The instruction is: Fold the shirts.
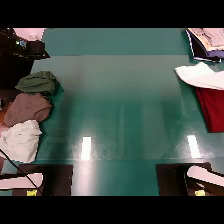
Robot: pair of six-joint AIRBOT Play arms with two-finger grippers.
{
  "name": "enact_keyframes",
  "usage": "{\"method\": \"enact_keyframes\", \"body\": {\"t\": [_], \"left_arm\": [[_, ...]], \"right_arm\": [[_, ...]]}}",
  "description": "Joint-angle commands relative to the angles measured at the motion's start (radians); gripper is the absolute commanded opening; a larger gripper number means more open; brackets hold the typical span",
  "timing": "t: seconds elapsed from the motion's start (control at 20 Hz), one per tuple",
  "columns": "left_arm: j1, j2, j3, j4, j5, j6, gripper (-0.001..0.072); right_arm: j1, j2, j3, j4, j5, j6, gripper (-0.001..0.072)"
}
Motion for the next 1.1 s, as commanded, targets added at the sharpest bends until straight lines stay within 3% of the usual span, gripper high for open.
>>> {"method": "enact_keyframes", "body": {"t": [0.0,0.4,0.55,1.05], "left_arm": [[0.0,0.0,0.0,-0.016,0.0,-0.002,0.0026],[0.0,0.0,0.0,-0.015,-0.006,-0.001,0.0027],[0.0,0.0,0.0,-0.015,-0.006,-0.001,0.0026],[0.0,0.0,0.0,-0.015,-0.042,0.007,0.0027]], "right_arm": [[-0.073,0.02,-0.008,0.033,-0.053,-0.002,0.001],[-0.048,0.111,-0.008,0.106,-0.218,-0.045,0.001],[-0.048,0.156,-0.008,0.105,-0.254,-0.106,0.001],[-0.05,0.237,-0.009,0.034,-0.207,-0.118,0.001]]}}
